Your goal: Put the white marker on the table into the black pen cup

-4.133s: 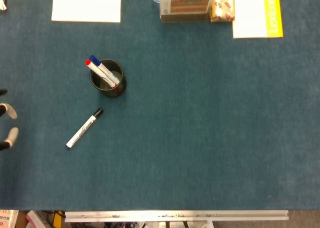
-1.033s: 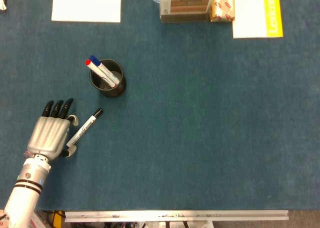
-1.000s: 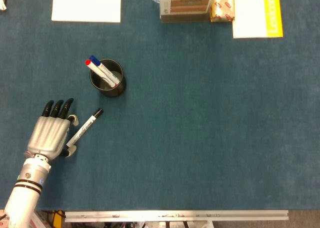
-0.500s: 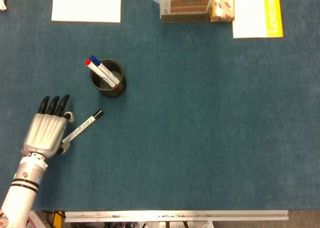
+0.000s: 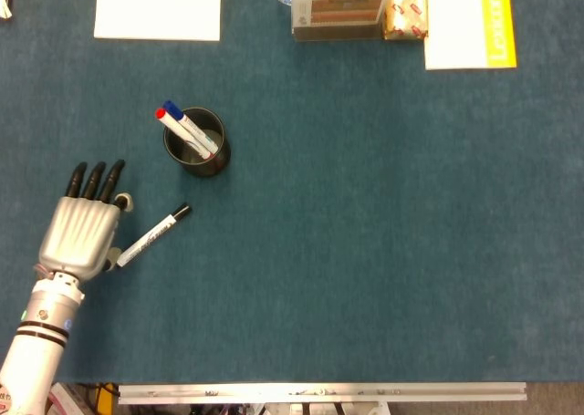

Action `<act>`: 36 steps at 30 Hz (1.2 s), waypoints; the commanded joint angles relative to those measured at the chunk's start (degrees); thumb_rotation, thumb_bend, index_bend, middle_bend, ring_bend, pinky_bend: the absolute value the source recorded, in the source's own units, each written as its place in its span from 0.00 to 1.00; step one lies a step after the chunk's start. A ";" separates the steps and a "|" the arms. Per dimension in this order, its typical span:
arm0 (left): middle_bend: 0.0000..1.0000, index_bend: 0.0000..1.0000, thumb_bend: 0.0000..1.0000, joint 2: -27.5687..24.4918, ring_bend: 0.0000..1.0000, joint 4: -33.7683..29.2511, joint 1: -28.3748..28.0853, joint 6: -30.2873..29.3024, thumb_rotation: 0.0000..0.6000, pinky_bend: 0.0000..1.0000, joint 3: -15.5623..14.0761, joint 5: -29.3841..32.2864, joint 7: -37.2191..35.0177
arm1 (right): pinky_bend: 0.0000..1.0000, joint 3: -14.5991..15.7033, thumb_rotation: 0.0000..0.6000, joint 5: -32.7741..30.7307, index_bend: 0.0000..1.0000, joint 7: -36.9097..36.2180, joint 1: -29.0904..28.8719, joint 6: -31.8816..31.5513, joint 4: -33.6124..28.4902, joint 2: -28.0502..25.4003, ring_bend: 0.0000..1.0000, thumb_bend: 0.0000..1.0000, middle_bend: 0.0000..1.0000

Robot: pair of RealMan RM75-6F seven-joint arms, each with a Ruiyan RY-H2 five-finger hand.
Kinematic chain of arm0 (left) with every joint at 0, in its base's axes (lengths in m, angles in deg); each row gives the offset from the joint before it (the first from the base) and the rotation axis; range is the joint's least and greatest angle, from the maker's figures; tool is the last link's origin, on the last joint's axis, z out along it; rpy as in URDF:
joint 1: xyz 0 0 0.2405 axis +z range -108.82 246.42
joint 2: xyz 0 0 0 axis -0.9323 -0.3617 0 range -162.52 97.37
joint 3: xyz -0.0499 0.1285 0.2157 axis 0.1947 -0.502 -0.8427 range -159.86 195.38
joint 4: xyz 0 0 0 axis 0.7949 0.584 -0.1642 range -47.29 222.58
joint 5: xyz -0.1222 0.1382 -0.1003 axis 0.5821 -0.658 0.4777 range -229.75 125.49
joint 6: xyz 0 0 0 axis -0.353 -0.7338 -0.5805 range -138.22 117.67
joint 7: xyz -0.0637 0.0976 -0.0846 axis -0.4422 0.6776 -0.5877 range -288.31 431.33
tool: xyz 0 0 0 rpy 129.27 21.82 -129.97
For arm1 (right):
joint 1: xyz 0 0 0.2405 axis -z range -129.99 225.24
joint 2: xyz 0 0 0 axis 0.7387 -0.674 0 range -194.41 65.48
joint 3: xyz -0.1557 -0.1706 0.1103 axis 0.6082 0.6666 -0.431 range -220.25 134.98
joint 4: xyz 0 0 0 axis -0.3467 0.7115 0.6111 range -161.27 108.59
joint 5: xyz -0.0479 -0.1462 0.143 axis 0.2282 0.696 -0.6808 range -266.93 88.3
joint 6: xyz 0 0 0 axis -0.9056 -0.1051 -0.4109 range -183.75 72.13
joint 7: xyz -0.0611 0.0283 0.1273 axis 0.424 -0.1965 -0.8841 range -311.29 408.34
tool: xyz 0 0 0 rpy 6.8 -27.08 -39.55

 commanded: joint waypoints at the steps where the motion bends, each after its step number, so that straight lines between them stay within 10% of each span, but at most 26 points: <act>1: 0.00 0.33 0.19 0.76 0.00 0.04 0.04 0.06 1.00 0.00 0.13 -0.29 -0.53 | 0.69 -0.05 1.00 -0.06 0.34 -0.06 -0.01 0.00 0.01 -0.04 0.45 0.57 0.37; 36: 0.00 0.33 0.15 4.62 0.00 5.63 1.48 1.25 1.00 0.00 -0.88 -2.60 -3.72 | 0.69 -0.04 1.00 -0.41 0.34 0.11 -0.11 0.29 -0.31 -0.39 0.45 0.57 0.37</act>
